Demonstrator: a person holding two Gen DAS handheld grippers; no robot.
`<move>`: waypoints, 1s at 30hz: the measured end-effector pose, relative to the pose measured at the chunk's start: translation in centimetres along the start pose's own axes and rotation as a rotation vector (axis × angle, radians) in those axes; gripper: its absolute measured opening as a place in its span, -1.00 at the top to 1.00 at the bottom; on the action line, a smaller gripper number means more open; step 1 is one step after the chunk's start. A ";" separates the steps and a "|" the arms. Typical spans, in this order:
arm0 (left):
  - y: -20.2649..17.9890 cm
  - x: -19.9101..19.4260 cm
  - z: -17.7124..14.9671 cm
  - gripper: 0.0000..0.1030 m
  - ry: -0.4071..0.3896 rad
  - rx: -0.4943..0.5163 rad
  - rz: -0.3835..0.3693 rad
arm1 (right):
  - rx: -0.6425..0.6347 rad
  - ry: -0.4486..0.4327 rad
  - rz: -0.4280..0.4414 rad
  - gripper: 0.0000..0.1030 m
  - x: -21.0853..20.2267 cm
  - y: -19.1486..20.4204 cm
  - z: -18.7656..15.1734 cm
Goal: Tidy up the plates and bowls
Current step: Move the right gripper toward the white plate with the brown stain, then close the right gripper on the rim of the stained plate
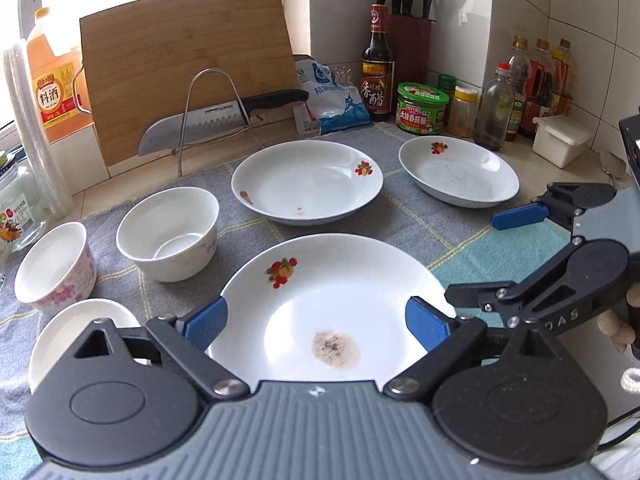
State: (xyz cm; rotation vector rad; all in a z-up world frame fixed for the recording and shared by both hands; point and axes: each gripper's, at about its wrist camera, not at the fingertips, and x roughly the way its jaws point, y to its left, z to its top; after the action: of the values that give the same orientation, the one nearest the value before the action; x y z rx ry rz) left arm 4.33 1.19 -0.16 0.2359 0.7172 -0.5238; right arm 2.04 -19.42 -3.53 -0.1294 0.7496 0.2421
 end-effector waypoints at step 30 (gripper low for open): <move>3.0 0.9 -6.0 -0.90 0.143 0.080 -0.164 | -0.022 0.124 0.119 -1.00 3.7 4.5 1.9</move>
State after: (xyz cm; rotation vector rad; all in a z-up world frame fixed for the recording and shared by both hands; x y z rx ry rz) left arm 3.10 5.63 -5.03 0.2933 0.8600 -0.6980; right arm 4.76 -14.10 -4.83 -0.1217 0.8794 0.3579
